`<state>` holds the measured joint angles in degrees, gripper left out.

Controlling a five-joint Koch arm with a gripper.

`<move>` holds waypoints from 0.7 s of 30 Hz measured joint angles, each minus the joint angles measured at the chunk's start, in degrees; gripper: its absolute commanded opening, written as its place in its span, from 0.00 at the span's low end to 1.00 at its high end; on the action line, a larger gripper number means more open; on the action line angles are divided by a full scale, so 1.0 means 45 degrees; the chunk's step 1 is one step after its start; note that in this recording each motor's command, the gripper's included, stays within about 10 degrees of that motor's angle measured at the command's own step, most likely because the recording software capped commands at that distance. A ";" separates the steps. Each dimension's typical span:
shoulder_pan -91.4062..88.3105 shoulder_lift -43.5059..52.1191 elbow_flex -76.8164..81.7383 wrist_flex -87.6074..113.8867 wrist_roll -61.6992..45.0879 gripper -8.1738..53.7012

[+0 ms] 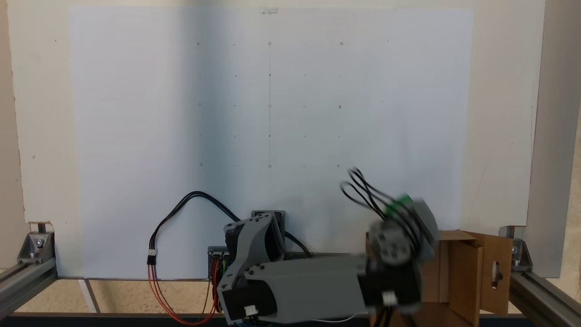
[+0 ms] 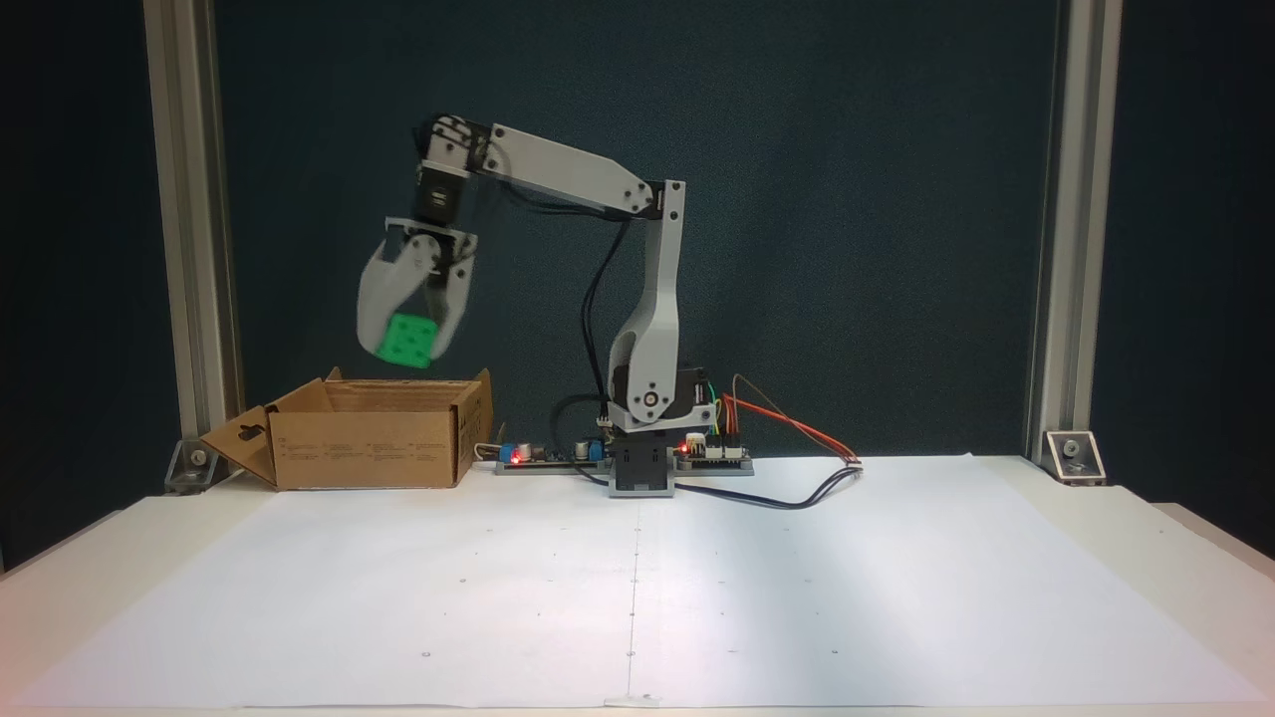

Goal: Grasp a green dice and put it in the bin.

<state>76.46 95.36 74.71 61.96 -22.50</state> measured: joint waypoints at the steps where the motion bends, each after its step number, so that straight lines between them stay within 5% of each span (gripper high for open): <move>1: 0.0781 -0.0098 -0.0371 -0.0117 -0.0215 0.32; 21: 0.6172 -0.5332 -0.1133 -0.2832 -0.1992 0.32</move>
<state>104.24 71.37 69.61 49.22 -31.46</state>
